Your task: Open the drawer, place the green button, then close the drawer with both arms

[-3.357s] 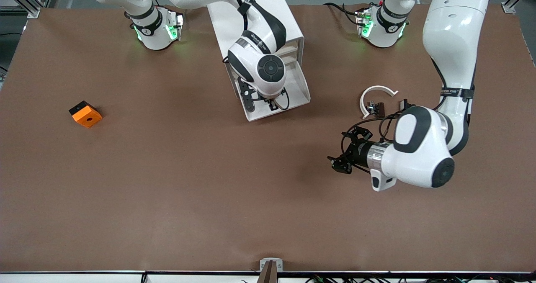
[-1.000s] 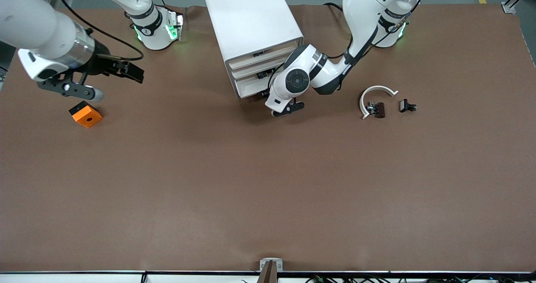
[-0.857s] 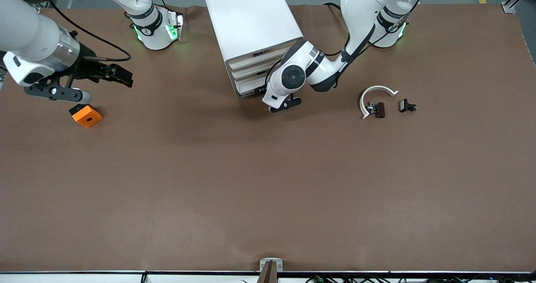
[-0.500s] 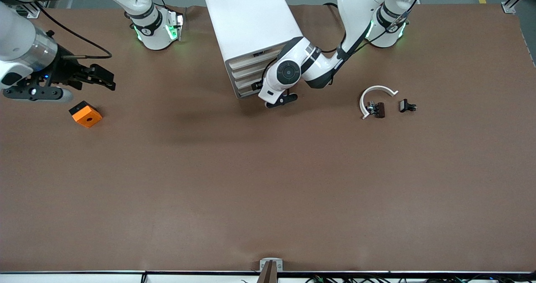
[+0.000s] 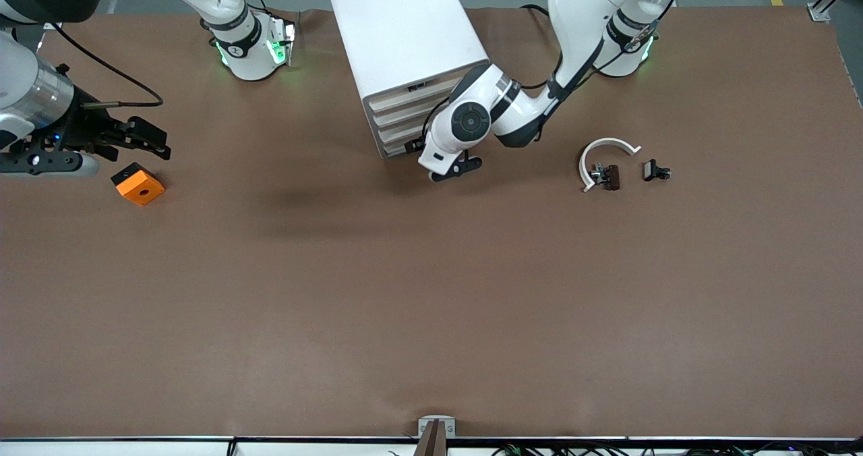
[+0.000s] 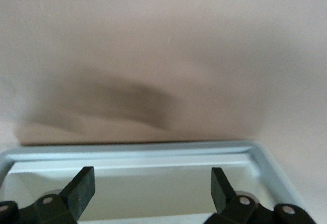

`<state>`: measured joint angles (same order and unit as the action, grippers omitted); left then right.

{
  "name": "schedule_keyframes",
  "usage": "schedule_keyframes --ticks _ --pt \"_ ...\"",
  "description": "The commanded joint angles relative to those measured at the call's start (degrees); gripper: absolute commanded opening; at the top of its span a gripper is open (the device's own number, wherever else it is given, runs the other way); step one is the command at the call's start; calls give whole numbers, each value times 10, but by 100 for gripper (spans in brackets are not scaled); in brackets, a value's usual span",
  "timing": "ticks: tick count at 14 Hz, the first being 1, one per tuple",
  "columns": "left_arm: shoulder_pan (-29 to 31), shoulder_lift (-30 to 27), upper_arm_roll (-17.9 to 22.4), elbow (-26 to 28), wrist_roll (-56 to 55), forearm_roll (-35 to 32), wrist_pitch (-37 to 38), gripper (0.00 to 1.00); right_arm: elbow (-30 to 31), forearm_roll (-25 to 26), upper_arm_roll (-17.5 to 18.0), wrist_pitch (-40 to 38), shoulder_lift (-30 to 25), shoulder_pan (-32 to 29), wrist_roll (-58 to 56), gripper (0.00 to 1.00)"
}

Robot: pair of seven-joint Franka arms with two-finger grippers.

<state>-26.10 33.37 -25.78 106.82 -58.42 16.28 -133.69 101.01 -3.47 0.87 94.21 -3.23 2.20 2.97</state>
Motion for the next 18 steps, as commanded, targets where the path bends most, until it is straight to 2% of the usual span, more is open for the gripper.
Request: schedule_keyframes --ticks 1,3,4,7,10,13,15,18 --pt "54 -20 0 -66 -3 -93 91 100 26 4 10 18 -24 -18 -17 100" --pt "79 -28 -1 -121 2 -159 191 100 17 14 11 28 -21 -17 -17 100" --pt "94 -33 1 -145 3 -163 224 100 10 18 11 31 -20 -17 -16 100" --pt "152 -66 -1 -180 10 -164 264 100 -13 20 11 30 -13 -13 -9 100" --pt "215 -125 4 -182 20 -188 295 100 -13 19 13 28 -12 -13 -1 100" --pt "270 -179 6 -190 164 -235 339 100 -37 18 12 7 -13 -16 -2 100" --pt "314 -190 5 -214 228 -243 357 100 -62 20 9 -44 -13 -20 -9 100" --pt "363 -196 4 -267 332 -254 450 100 -87 29 10 -46 -11 -38 -8 100"
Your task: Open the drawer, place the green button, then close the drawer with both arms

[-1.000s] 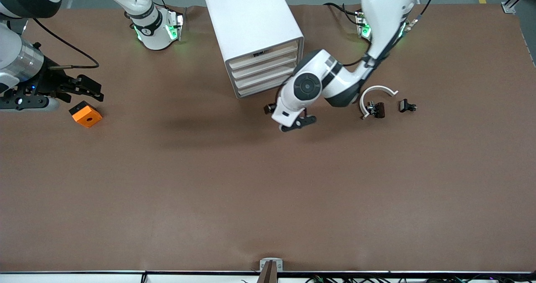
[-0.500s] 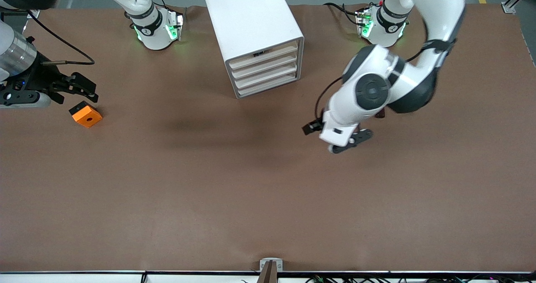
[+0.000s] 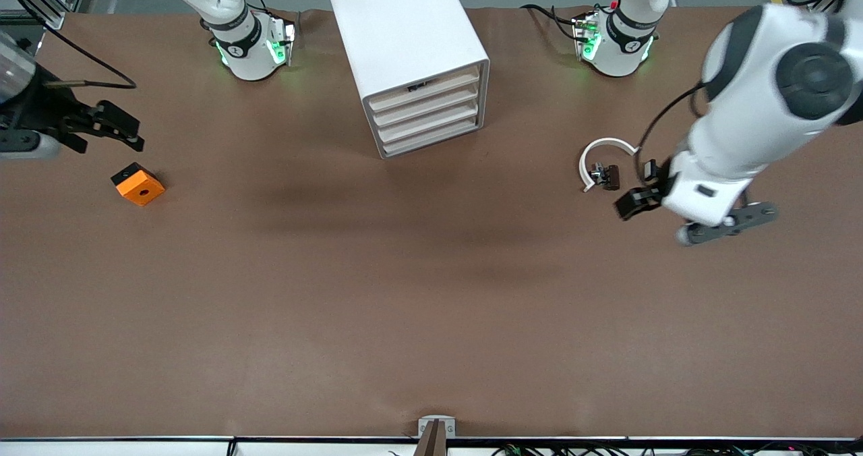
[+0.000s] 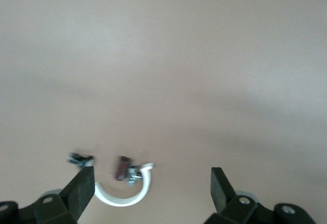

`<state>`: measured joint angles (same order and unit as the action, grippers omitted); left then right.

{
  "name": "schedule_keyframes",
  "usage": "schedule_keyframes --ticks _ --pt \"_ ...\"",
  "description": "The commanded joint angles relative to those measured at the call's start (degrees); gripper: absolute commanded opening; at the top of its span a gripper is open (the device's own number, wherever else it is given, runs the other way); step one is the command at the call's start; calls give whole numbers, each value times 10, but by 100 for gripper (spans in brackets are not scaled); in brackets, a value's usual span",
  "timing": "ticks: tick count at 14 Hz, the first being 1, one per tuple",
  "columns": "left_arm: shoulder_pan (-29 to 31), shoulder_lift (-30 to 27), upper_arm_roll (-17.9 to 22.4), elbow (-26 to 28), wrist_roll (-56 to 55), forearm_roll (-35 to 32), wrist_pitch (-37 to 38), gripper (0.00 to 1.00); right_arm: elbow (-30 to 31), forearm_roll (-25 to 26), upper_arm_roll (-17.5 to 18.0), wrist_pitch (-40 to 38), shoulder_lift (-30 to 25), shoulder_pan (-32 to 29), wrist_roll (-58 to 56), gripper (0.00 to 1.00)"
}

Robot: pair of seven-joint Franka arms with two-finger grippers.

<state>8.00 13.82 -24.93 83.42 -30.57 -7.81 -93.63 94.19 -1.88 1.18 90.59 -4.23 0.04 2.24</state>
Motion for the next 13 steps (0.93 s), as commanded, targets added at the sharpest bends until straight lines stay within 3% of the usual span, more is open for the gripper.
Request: schedule_keyframes --ticks 1,4,5,7,13 --pt "47 -10 -7 -34 73 -11 68 100 -20 24 7 -9 1 -17 0 100" --pt "61 -81 6 2 119 7 79 100 -21 36 8 -14 1 -16 4 100" --pt "55 -116 24 35 137 25 79 100 -25 36 7 -14 0 -17 4 100" --pt "-4 -158 104 66 145 60 81 100 -32 36 8 -14 0 -17 5 100" --pt "-85 -229 211 126 146 97 91 100 -32 36 8 -13 1 -16 6 100"
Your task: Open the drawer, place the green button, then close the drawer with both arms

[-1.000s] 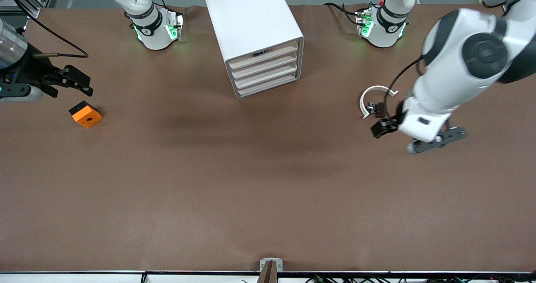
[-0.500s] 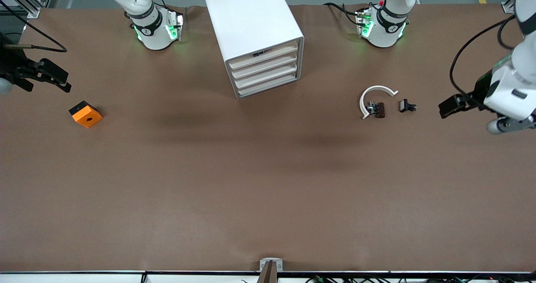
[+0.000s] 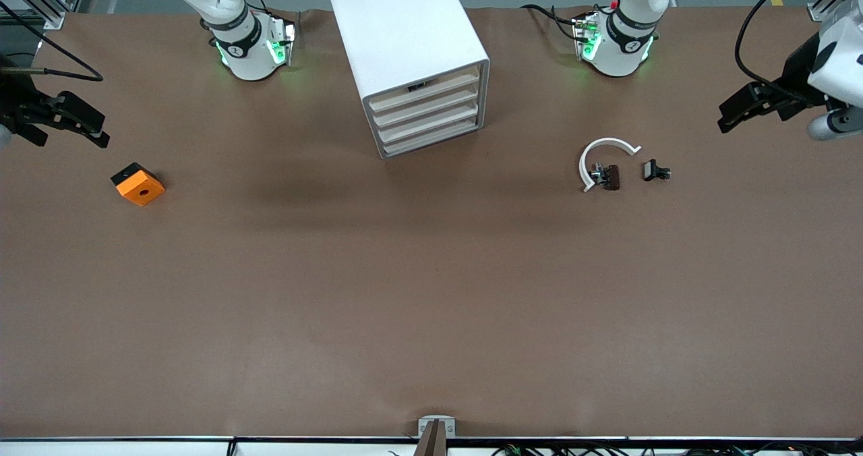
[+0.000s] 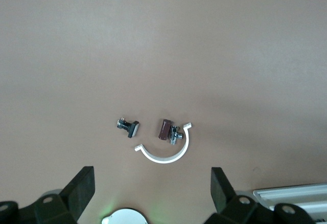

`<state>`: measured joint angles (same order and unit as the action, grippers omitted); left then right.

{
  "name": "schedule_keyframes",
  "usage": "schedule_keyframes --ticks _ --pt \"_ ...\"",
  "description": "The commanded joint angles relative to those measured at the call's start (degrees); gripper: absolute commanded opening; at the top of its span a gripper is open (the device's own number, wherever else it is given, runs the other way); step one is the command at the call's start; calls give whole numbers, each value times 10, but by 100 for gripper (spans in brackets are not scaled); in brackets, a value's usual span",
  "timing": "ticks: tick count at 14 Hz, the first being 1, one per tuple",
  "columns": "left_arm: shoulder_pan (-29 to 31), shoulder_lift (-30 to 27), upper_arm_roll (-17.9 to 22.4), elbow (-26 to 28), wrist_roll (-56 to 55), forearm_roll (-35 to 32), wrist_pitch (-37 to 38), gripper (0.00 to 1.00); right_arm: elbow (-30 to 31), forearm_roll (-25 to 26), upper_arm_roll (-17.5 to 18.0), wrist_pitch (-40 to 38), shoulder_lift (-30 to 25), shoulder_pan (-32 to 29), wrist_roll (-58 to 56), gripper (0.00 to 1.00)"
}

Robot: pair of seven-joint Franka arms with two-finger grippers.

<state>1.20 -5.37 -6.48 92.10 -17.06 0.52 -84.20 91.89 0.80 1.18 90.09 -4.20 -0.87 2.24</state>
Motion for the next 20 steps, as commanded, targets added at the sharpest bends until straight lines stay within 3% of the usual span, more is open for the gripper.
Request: schedule_keyframes --ticks 1,20 --pt "-17 -48 26 45 11 13 -2 100 -9 9 8 -8 1 -6 6 100" --pt "-12 -44 22 36 89 -18 1 100 -9 10 8 -4 2 -4 6 100"
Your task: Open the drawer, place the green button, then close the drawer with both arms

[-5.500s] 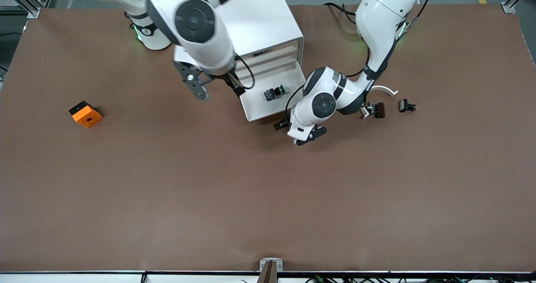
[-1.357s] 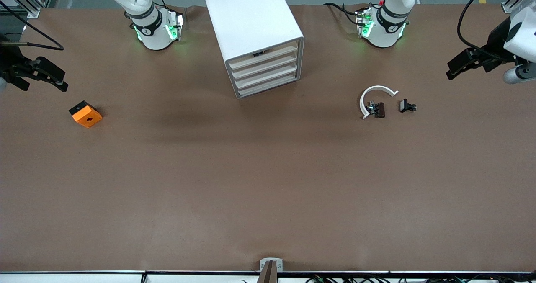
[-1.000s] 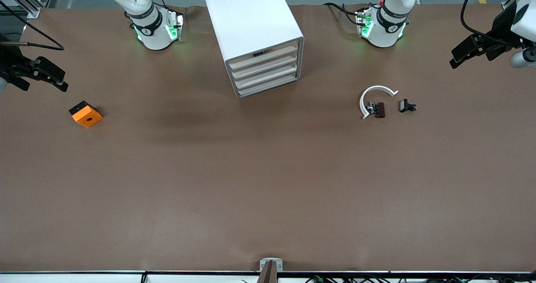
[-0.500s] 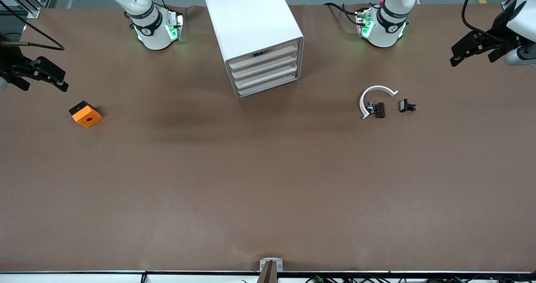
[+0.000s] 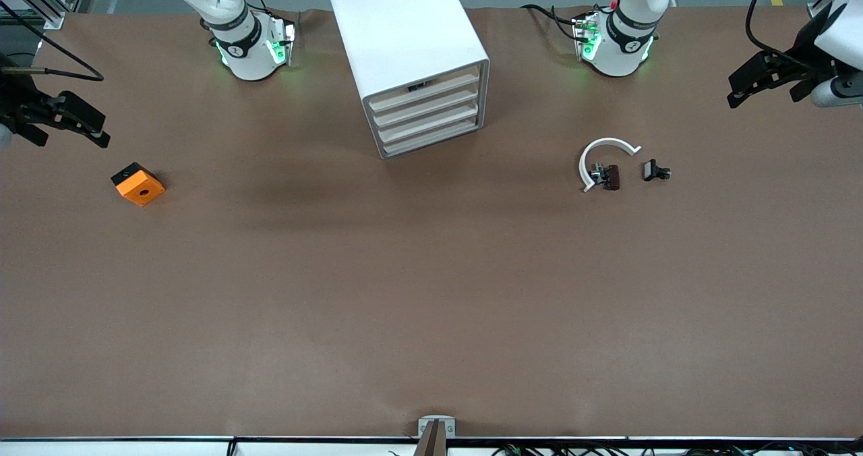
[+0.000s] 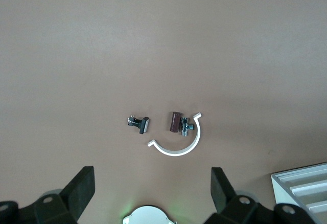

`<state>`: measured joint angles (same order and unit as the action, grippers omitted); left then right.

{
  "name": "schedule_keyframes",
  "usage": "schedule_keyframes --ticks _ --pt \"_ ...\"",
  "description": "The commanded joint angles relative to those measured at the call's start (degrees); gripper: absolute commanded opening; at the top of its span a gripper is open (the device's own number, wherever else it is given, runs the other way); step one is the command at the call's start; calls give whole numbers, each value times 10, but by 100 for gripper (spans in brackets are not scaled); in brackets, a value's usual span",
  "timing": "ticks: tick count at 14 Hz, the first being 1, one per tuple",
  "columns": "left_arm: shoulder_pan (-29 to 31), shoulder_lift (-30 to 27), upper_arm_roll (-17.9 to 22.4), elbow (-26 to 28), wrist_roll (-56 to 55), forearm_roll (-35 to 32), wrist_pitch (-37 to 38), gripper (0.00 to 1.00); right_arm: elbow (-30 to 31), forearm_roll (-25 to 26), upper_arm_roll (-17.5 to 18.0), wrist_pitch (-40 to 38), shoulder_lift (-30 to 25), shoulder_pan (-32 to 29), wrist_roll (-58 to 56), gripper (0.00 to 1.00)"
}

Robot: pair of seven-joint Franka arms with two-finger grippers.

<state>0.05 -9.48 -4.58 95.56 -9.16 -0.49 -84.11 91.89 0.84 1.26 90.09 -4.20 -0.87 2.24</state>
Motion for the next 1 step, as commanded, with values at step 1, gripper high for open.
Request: schedule_keyframes --ticks 1 --pt "0 -2 2 1 9 -8 -1 100 -9 9 7 -4 2 -5 6 100"
